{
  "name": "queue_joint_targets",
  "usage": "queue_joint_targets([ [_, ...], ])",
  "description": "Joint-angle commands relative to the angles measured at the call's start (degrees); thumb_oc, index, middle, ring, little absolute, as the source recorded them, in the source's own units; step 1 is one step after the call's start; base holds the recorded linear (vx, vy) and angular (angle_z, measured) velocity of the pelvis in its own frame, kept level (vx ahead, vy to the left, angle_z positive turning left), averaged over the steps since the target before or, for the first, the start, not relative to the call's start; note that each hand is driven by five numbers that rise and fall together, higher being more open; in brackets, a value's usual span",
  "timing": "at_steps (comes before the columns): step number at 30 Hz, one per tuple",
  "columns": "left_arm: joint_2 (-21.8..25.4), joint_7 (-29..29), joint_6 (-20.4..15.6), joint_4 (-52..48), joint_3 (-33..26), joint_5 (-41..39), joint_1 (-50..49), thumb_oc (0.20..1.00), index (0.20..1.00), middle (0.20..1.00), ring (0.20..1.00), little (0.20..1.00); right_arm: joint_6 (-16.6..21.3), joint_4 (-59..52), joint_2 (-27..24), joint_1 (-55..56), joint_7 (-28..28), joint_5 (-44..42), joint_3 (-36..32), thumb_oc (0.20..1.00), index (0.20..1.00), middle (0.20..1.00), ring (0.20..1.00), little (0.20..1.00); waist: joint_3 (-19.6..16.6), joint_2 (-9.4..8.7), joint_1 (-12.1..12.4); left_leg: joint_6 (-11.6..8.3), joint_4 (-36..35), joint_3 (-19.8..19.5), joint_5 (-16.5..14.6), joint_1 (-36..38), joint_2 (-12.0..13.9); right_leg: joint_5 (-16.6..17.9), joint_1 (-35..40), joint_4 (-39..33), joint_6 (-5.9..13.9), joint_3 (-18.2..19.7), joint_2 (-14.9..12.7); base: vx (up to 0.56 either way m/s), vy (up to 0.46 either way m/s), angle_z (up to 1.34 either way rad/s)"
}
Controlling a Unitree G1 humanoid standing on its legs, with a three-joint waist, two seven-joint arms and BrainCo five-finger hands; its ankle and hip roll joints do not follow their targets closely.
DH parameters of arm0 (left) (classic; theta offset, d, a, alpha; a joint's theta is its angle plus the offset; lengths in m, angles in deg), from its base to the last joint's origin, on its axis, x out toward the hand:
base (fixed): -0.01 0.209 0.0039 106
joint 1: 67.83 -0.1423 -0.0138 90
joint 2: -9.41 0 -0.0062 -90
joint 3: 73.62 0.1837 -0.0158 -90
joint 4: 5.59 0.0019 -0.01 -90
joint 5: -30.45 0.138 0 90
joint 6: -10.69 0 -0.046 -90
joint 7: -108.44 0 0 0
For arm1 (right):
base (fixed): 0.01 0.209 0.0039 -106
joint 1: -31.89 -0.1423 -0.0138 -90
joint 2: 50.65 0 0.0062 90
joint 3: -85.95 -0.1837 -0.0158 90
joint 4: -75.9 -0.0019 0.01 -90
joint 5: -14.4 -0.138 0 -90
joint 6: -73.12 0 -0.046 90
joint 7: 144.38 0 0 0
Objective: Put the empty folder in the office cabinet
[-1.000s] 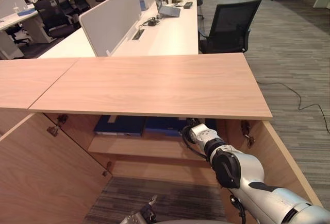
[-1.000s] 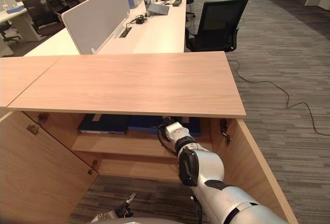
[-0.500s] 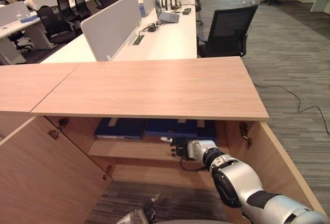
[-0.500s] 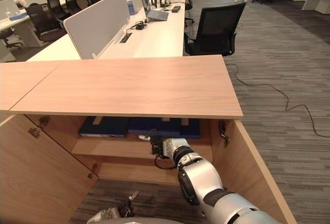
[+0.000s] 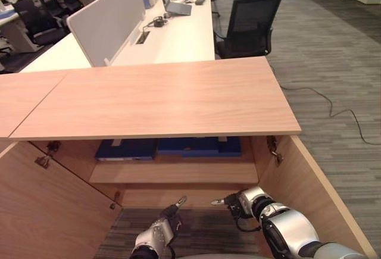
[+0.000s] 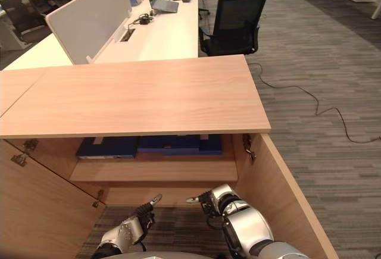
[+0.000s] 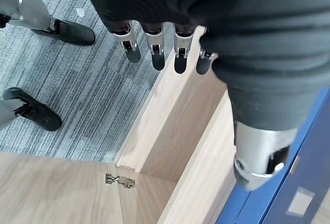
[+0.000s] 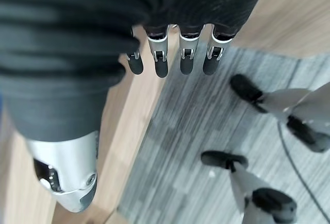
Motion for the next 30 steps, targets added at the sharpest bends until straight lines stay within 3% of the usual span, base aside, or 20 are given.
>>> queue_joint_targets([
  [1,-2.22,1.36,-0.43,-0.54,0.96,2.81,3.75,1.0,1.0,1.0,1.0,1.0,2.22,3.5,3.34,-4.29,-2.33,2.26,-3.71,1.0,1.0,1.0,1.0,1.0,0.08,-2.55,0.82,-3.33,0.16,-1.14,-2.55,5.61,1.65,-4.82,2.75,0.34,0.37,3.48,1.47,0.04,-0.127,-0.06],
  [4,-1.48,1.9,-0.47,-0.81,0.92,4.12,3.56,1.0,1.0,1.0,1.0,1.0,4.07,4.8,3.52,-2.9,-4.89,1.8,-4.13,1.0,1.0,1.0,1.0,1.0,0.48,-2.53,0.8,-3.94,0.16,-0.61,-2.63,6.6,2.26,-5.3,3.25,0.34,-0.37,4.23,2.14,0.03,-0.099,-0.04],
  [7,-0.72,3.26,0.97,-3.88,0.9,5.0,4.17,1.0,1.0,1.0,1.0,1.0,4.89,5.88,3.32,-0.95,-5.85,2.25,-4.22,1.0,1.0,1.0,1.0,1.0,2.51,-3.72,0.9,-4.55,10.95,-2.11,-4.46,3.17,2.68,-5.63,4.62,0.34,-1.55,4.07,1.4,0.0,-0.103,-0.05],
  [8,-0.72,3.26,0.97,-3.88,0.9,5.0,4.17,1.0,1.0,1.0,1.0,1.0,4.89,5.88,3.32,-0.95,-5.85,2.25,-4.22,1.0,1.0,1.0,1.0,1.0,2.5,-3.72,0.89,-4.55,10.97,-2.13,-4.47,3.14,2.68,-5.63,4.62,0.34,-1.55,4.06,1.4,0.01,-0.04,-0.08],
  [10,-0.13,4.45,1.62,-6.61,0.59,6.15,3.88,1.0,1.0,1.0,1.0,1.0,4.98,5.97,2.34,0.34,-5.91,2.04,-5.02,1.0,1.0,1.0,1.0,1.0,3.37,-3.65,0.98,-4.1,13.69,-6.5,-3.55,0.38,1.54,-6.27,5.53,0.34,-1.45,3.44,0.9,0.04,-0.001,-0.02],
  [12,0.06,5.11,2.09,-8.06,0.09,6.32,3.65,1.0,1.0,1.0,1.0,1.0,5.22,6.1,2.1,0.77,-6.21,1.86,-5.25,1.0,1.0,1.0,1.0,1.0,3.37,-3.57,0.81,-4.01,11.76,-7.65,-3.23,-0.67,1.06,-6.87,5.75,0.34,-1.27,3.11,0.67,0.06,0.045,0.1],
  [14,0.89,6.51,3.28,-11.0,-0.81,6.6,3.25,1.0,1.0,1.0,1.0,1.0,5.49,6.64,1.54,1.1,-6.69,1.71,-5.57,1.0,1.0,1.0,1.0,1.0,3.69,-3.31,0.68,-4.06,7.75,-9.76,-1.24,-1.83,0.41,-7.64,6.73,0.34,-1.08,2.9,0.43,0.11,0.09,0.04],
  [16,1.72,8.07,4.03,-14.01,-2.69,6.66,3.05,1.0,1.0,1.0,1.0,1.0,6.17,7.28,0.59,1.6,-6.77,0.92,-6.73,1.0,1.0,1.0,1.0,1.0,4.39,-2.29,1.28,-4.37,2.64,-12.11,4.81,-5.46,0.43,-8.78,8.64,0.34,-0.89,4.08,0.74,0.17,0.157,0.09],
  [21,3.01,12.85,5.68,-18.32,-5.66,5.58,1.4,1.0,1.0,1.0,1.0,1.0,7.5,6.15,0.82,5.24,-6.68,0.11,-8.09,1.0,1.0,1.0,1.0,1.0,2.95,-0.52,1.59,-3.93,0.16,-11.95,2.82,-1.18,0.41,-9.99,10.54,0.34,0.26,5.73,0.78,0.16,0.115,-0.34],
  [30,6.97,15.71,7.91,-22.79,-10.53,6.26,1.82,1.0,1.0,1.0,1.0,1.0,9.16,6.32,1.71,8.43,-6.18,-1.81,-10.61,1.0,1.0,1.0,1.0,1.0,2.16,-2.09,3.14,-1.51,0.16,-10.31,-0.06,3.38,-1.17,-10.98,12.91,0.34,2.1,7.51,-1.09,0.13,0.096,-0.08],
])
